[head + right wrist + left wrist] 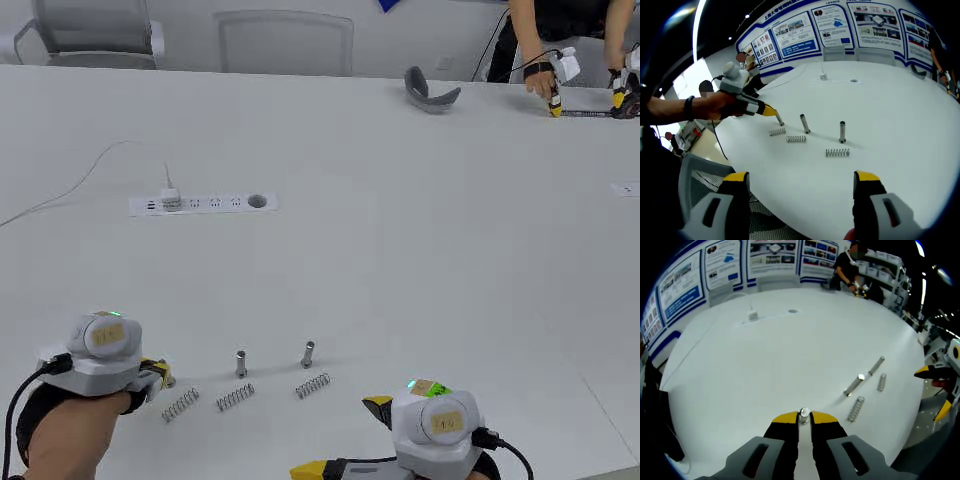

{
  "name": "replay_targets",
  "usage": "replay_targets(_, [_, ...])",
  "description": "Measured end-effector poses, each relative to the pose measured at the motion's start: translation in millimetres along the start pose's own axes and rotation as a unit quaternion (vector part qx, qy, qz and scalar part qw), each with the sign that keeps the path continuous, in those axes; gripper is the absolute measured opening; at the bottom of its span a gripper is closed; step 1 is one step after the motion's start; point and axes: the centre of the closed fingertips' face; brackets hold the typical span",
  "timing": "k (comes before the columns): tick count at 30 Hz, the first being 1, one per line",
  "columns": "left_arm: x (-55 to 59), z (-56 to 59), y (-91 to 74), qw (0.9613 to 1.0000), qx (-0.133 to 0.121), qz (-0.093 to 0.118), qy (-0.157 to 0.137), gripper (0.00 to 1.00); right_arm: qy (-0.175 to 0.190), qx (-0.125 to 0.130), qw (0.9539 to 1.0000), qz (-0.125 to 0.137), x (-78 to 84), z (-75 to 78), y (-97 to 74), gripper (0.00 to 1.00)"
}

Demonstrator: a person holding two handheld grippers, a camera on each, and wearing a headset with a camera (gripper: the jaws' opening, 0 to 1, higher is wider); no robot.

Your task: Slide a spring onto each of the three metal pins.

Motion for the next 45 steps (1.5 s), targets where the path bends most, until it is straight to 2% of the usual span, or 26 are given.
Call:
replay_targets(16, [2.7, 1.9, 0.1, 1.0000, 0.008, -0.004, -0.004, 0.10, 0.000, 0.000, 1.0000, -0.001, 2.6, 0.9, 0.3, 0.86])
replay_targets(23, [5.1, 3.4, -1.6, 0.9996, 0.018, 0.003, -0.023, 0.20, -0.002, -0.003, 1.0000, -0.003, 3.4, -1.0, 0.6, 0.86])
replay_targets(31, [6.5, 6.9, -8.4, 0.9993, 0.023, 0.011, -0.029, 0.28, -0.003, -0.004, 1.0000, -0.005, 4.8, -2.4, 1.5, 0.86])
replay_targets(37, [17.7, 11.9, -15.2, 0.9991, 0.032, 0.009, -0.025, 0.33, -0.005, -0.005, 1.0000, -0.005, 5.4, -3.3, 1.3, 0.86])
replay_targets(39, [22.1, 15.4, -16.7, 0.9988, 0.042, 0.011, -0.021, 0.38, -0.005, -0.006, 0.9999, -0.007, 6.8, -3.6, 1.9, 0.86])
replay_targets(41, [27.6, 16.1, -20.0, 0.9989, 0.043, 0.007, -0.015, 0.40, -0.007, -0.006, 0.9999, -0.008, 7.7, -4.3, 2.1, 0.86])
replay_targets(45, [33.2, 15.1, -27.9, 0.9987, 0.046, 0.014, -0.015, 0.44, -0.008, -0.008, 0.9999, -0.009, 8.4, -6.5, 2.4, 0.86])
Point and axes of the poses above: the centre of the closed fingertips' face, and the gripper's own axes: y roughly forward along the fingers, z roughly to its right, x roughly out of its underside, and after that the axes turned 14 degrees about x, right-handed
